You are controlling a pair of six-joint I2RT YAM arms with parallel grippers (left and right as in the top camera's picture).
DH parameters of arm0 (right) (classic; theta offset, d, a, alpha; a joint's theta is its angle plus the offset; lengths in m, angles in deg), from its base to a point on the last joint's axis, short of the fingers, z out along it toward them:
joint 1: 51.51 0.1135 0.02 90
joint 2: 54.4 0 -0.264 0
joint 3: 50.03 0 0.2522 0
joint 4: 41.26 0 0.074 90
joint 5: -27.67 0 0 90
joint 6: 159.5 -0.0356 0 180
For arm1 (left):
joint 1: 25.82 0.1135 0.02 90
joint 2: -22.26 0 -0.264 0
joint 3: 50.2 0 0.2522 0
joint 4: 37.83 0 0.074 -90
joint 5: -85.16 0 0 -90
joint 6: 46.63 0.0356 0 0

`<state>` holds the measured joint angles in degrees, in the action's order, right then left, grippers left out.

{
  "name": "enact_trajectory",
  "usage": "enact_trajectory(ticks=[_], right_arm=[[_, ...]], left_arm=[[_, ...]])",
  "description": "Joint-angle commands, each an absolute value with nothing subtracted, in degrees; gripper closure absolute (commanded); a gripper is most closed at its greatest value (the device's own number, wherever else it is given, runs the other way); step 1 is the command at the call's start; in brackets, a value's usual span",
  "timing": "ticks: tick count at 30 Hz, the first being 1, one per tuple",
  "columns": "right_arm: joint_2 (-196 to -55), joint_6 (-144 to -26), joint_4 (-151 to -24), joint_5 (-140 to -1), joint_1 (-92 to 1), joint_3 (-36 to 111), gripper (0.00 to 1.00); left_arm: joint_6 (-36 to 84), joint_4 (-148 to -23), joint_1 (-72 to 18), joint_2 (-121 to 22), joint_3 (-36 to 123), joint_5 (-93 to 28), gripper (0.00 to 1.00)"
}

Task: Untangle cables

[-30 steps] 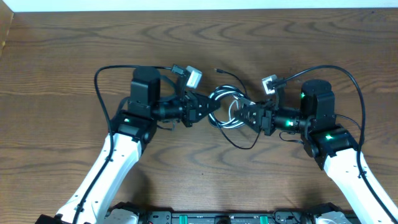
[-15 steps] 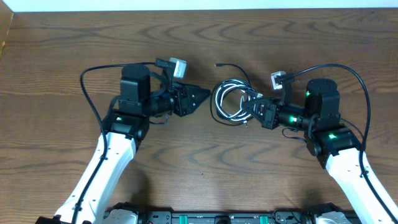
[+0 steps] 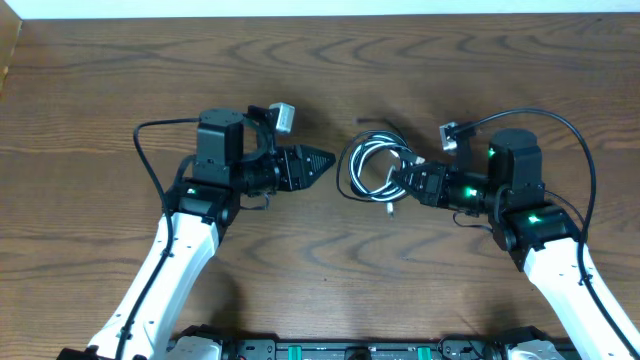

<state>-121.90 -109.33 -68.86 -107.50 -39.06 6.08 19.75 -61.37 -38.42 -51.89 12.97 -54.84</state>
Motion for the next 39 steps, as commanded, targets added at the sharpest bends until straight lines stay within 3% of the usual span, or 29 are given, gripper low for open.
enact_trajectory(ticks=[1,10,14,15,17,19,23,27,30,34,39], right_arm=[[-122.0,-122.7,-68.5,-108.0,-39.5,6.0,0.99],[-122.0,-127.3,-63.8,-100.8,-39.4,6.0,0.99],[-122.0,-127.3,-63.7,-100.8,-39.1,6.0,0.99],[-122.0,-127.4,-63.7,-100.8,-38.8,6.0,0.99],[-122.0,-128.3,-63.7,-100.5,-37.9,6.0,0.99],[-121.9,-129.1,-63.6,-100.2,-37.2,6.0,0.99],[-121.9,-129.1,-63.8,-100.2,-36.8,6.0,0.99],[-121.9,-129.3,-64.1,-101.9,-36.8,6.0,0.99],[-121.9,-130.0,-64.1,-103.4,-36.8,6.0,0.99],[-121.9,-131.2,-64.0,-104.7,-36.8,6.0,0.99],[-121.9,-133.2,-63.9,-104.7,-36.8,6.0,0.99]], left_arm=[[18.4,-61.6,-41.4,-51.0,13.7,-54.9,0.52],[-14.3,-61.6,-46.3,-51.0,13.7,-49.6,0.51],[-28.4,-61.6,-49.7,-51.1,13.7,-42.3,0.15],[-31.9,-61.6,-51.0,-51.1,13.7,-40.2,0.13],[-36.2,-61.6,-53.7,-51.1,13.7,-35.3,0.13],[-36.7,-61.6,-55.8,-51.1,13.7,-31.3,0.25],[-39.0,-61.6,-57.1,-51.1,13.7,-26.0,0.34],[-42.3,-61.5,-57.1,-51.1,13.7,-20.3,0.35],[-43.2,-60.0,-57.1,-51.3,13.7,-20.1,0.55],[-43.2,-55.9,-57.2,-52.3,13.7,-20.7,0.55],[-43.2,-55.3,-58.9,-53.1,13.7,-21.3,0.40]])
